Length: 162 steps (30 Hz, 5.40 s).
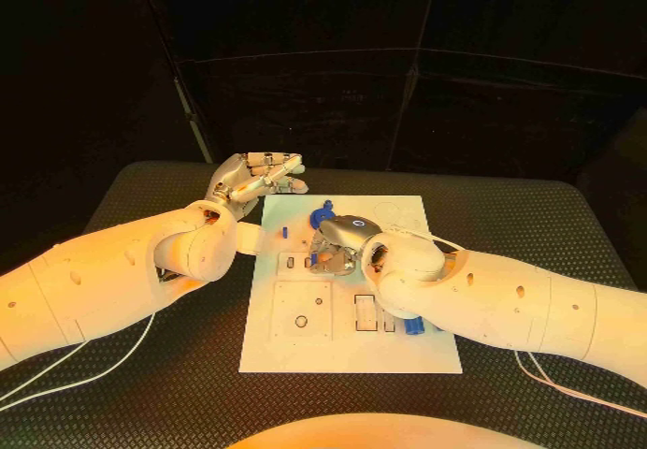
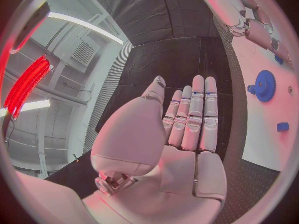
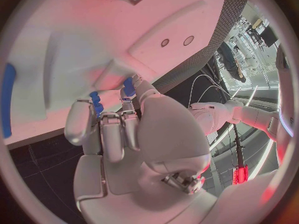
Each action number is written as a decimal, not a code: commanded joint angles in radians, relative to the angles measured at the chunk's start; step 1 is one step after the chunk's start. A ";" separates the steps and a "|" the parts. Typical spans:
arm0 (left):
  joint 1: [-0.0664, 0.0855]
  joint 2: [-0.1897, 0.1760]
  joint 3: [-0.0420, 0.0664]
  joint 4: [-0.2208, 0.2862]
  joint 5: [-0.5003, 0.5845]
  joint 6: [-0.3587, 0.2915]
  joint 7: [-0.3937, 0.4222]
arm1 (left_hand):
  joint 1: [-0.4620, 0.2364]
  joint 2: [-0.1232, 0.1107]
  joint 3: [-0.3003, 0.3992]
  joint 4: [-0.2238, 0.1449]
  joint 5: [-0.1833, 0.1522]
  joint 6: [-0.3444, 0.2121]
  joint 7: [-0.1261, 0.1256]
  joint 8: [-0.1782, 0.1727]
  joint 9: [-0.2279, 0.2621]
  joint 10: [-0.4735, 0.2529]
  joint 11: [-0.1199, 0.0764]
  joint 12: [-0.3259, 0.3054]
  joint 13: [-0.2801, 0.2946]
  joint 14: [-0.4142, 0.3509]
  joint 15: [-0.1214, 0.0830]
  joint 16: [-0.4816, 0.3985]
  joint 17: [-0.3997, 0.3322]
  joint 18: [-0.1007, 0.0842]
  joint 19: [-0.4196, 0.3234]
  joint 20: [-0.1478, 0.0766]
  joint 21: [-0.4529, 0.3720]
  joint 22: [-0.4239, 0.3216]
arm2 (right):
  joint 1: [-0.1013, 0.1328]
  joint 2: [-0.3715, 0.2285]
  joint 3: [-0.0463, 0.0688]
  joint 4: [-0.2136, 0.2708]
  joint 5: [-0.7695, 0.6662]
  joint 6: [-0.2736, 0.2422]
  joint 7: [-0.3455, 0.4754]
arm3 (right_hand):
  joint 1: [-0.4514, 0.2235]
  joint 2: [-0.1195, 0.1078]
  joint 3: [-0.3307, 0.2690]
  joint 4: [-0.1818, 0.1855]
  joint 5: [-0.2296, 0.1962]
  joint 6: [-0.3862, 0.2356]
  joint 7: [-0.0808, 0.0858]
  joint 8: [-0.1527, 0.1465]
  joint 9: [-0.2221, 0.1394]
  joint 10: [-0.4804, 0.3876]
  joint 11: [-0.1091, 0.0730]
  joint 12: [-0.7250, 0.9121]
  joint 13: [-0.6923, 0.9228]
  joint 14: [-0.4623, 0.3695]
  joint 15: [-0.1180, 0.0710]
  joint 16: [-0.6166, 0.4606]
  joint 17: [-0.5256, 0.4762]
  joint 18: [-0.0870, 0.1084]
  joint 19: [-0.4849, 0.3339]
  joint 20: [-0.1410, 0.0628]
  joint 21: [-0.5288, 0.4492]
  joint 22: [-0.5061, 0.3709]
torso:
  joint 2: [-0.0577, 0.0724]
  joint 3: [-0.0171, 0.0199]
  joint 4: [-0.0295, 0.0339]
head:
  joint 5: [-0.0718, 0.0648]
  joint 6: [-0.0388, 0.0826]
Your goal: Assemble the parts on the task board
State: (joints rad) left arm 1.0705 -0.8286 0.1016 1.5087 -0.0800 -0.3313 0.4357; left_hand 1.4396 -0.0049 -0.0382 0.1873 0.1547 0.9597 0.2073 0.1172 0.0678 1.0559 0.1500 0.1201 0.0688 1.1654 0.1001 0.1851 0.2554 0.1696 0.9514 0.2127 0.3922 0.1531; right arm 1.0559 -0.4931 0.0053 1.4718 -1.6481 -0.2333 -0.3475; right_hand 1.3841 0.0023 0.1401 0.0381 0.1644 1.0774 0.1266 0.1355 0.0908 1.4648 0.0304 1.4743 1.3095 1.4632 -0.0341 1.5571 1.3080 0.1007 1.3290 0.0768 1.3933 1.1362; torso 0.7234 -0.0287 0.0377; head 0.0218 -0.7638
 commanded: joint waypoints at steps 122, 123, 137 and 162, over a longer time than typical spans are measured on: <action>0.084 0.179 -0.052 -0.132 -1.097 0.510 -0.959 | -0.274 0.074 -0.222 0.099 -0.101 -0.022 -0.146 0.458 0.390 0.287 -0.159 1.179 1.122 0.405 -0.170 1.386 1.315 -0.101 0.445 -0.171 1.010 1.073 | 0.037 -0.398 0.184 0.181 0.541 -0.154 0.270 | 0.077 -0.136 -0.160 0.230 0.084 -0.248 0.050 0.028 -0.022 -0.098 0.057 -0.148 -0.033 0.063 0.045 -0.072 0.072 0.023 -0.117 0.041 -0.137 -0.222 | -0.055 0.0241 -0.0069 | 0.029 -0.023; 0.084 0.182 -0.052 -0.134 -1.097 0.512 -0.959 | -0.274 0.074 -0.222 0.099 -0.101 -0.022 -0.146 0.458 0.390 0.287 -0.159 1.179 1.122 0.405 -0.170 1.386 1.315 -0.101 0.445 -0.171 1.010 1.073 | 0.037 -0.397 0.184 0.180 0.541 -0.154 0.270 | 0.077 -0.136 -0.160 0.230 0.084 -0.248 0.050 0.028 -0.022 -0.098 0.057 -0.148 -0.033 0.063 0.045 -0.072 0.072 0.023 -0.117 0.041 -0.137 -0.222 | -0.055 0.0242 -0.0068 | 0.029 -0.024; 0.088 0.207 -0.053 -0.155 -1.098 0.550 -0.962 | -0.261 0.082 -0.217 0.099 -0.100 -0.023 -0.145 0.460 0.396 0.287 -0.158 1.180 1.125 0.405 -0.168 1.386 1.315 -0.102 0.446 -0.169 1.012 1.078 | 0.037 -0.387 0.184 0.169 0.541 -0.148 0.266 | 0.074 -0.134 -0.163 0.232 0.085 -0.247 0.049 0.030 -0.022 -0.095 0.057 -0.145 -0.030 0.063 0.044 -0.074 0.069 0.024 -0.119 0.041 -0.139 -0.225 | -0.055 0.0236 -0.0053 | 0.024 -0.031; 0.089 0.232 -0.054 -0.190 -1.097 0.588 -0.958 | -0.231 0.089 -0.209 0.095 -0.100 -0.023 -0.146 0.466 0.409 0.280 -0.158 1.171 1.114 0.405 -0.168 1.386 1.315 -0.101 0.444 -0.168 1.012 1.078 | 0.037 -0.376 0.184 0.159 0.541 -0.143 0.264 | 0.073 -0.132 -0.164 0.233 0.086 -0.246 0.049 0.031 -0.021 -0.094 0.057 -0.145 -0.030 0.063 0.044 -0.074 0.068 0.025 -0.120 0.041 -0.141 -0.230 | -0.055 0.0235 -0.0056 | 0.025 -0.040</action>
State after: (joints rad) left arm 1.1571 -0.5980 0.0473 1.3186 -1.1726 0.2403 -0.5207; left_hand 1.1980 0.0867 -0.2532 0.2810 0.0541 0.9416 0.0608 0.5775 0.4760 1.3451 -0.0071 1.2972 1.1837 1.4652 -0.0714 1.5645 1.3075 0.0843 1.3976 0.0377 1.4008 1.2325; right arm 1.0906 -0.8708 0.1884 1.6306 -1.1086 -0.3817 -0.0851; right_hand 1.4644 -0.1298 -0.0204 0.2703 0.2444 0.8353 0.1756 0.1626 0.0698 1.3719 0.0911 1.3321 1.2787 1.4668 0.0161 1.4872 1.3075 0.1165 1.2167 0.1180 1.2581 0.9074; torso 0.6682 -0.0053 0.0317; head 0.0469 -0.8036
